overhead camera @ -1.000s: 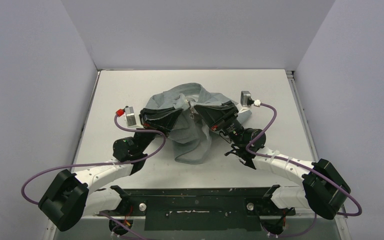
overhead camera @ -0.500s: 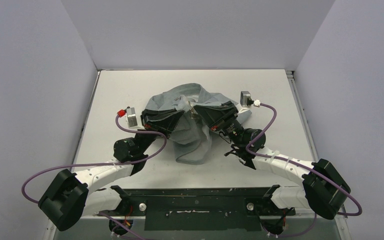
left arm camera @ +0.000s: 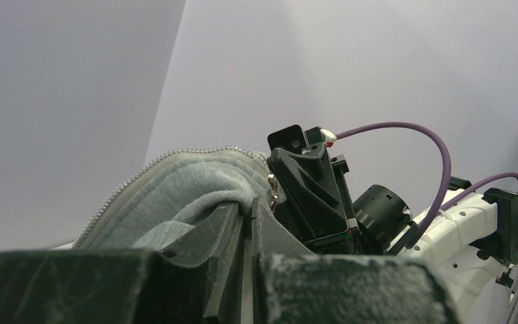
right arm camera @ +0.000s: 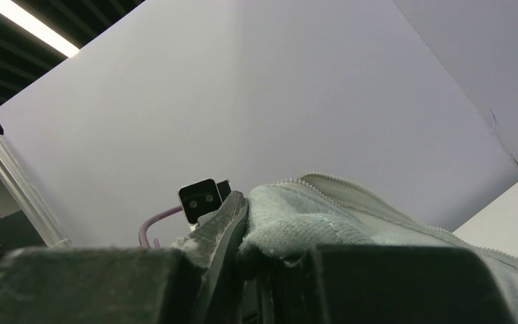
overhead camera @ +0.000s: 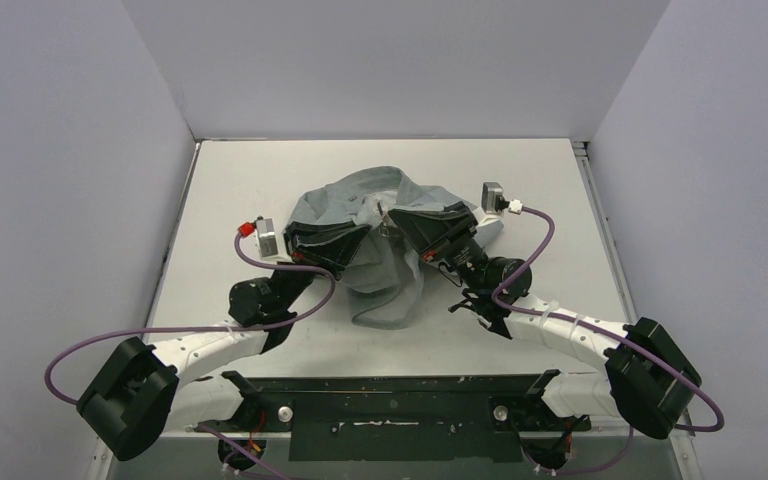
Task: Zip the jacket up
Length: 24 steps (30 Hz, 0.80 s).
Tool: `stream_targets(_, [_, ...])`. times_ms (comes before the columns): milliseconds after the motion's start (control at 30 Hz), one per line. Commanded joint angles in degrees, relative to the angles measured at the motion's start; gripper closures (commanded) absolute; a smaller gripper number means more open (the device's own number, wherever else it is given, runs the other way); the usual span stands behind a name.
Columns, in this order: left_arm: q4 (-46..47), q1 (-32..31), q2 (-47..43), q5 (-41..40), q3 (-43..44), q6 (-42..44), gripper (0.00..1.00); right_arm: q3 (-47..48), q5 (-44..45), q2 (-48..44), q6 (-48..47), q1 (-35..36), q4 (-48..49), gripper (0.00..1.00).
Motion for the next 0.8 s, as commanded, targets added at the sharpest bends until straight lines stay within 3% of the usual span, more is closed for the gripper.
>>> stream_targets(0, [15.05, -0.44, -1.03, 0.16, -0.2, 1.01, 1.0, 0.18, 0.6, -1.12, 0.6, 0.47, 5.36, 1.0])
stream_targets(767, [15.13, -0.45, -1.83, -3.03, 0.29, 2.97, 1.0, -0.62, -2.39, -2.58, 1.13, 0.47, 3.85, 1.0])
